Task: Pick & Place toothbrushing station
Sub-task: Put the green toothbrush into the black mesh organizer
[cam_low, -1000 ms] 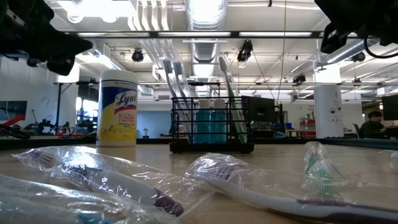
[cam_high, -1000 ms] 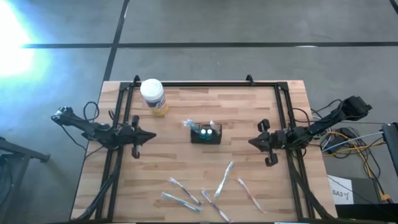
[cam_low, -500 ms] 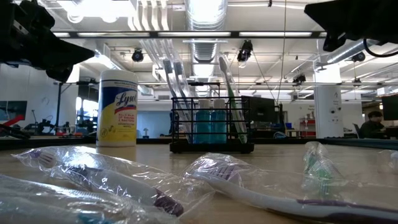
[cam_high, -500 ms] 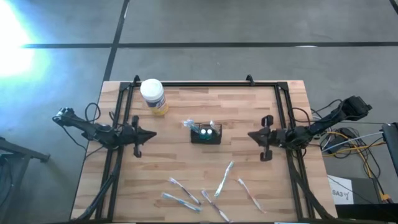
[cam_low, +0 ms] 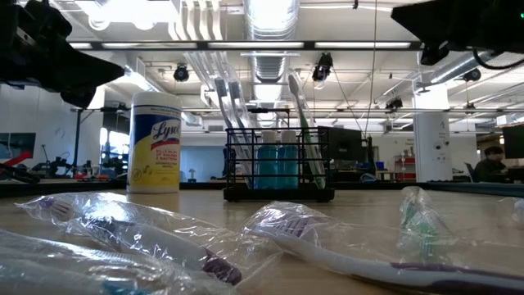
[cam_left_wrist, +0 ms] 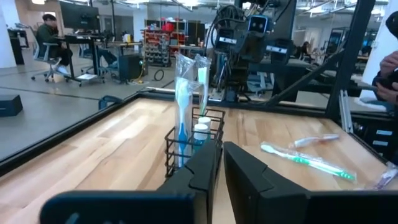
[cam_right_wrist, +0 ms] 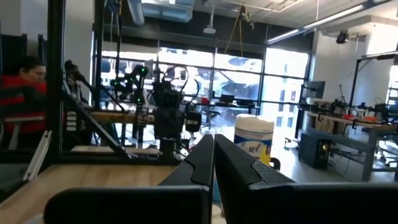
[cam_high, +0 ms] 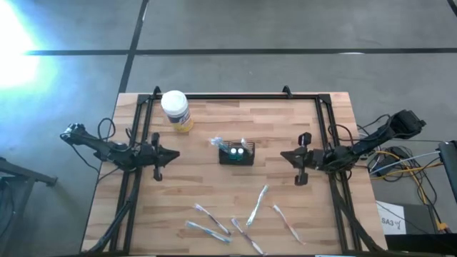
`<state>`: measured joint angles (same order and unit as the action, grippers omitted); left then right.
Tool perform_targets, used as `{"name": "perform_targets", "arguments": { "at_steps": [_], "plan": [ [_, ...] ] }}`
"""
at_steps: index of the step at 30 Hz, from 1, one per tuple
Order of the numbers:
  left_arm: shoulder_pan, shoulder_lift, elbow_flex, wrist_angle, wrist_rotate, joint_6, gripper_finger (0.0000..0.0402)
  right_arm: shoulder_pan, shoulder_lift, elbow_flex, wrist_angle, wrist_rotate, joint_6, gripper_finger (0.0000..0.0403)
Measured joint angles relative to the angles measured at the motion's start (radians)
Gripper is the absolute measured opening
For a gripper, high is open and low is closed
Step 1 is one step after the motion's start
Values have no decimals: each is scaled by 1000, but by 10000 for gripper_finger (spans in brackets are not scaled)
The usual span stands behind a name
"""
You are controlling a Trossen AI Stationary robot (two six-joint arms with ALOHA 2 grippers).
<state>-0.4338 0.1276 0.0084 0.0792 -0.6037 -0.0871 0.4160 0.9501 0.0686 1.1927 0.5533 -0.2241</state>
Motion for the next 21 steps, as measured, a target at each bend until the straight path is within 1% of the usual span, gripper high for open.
{"name": "perform_targets", "arguments": {
  "at_steps": [4, 9, 13, 15, 17, 18, 19, 21],
  "plan": [
    [0, 0, 24, 0, 1, 57, 39, 0, 66, 85, -60, 0, 20, 8],
    [0, -1, 35, -1, 10, 78, 29, -2, 155, 225, -257, 1, 38, 8],
    [0, -1, 35, -44, 10, 52, 21, -4, 224, 369, -469, 77, 51, 8],
    [0, 0, 35, -82, 10, 51, 19, -4, 248, 449, -629, 147, 86, 8],
    [0, 2, 35, -99, 9, 52, 16, -4, 265, 536, -836, 235, 160, 8],
    [0, 3, 35, -100, 8, 58, 16, -4, 271, 582, -958, 276, 220, 8],
    [0, 3, 35, -100, 7, 62, 16, -4, 278, 627, -1084, 295, 300, 8],
    [0, 3, 35, -97, 3, 69, 17, -5, 295, 717, -1329, 293, 482, 8]
  ]
}}
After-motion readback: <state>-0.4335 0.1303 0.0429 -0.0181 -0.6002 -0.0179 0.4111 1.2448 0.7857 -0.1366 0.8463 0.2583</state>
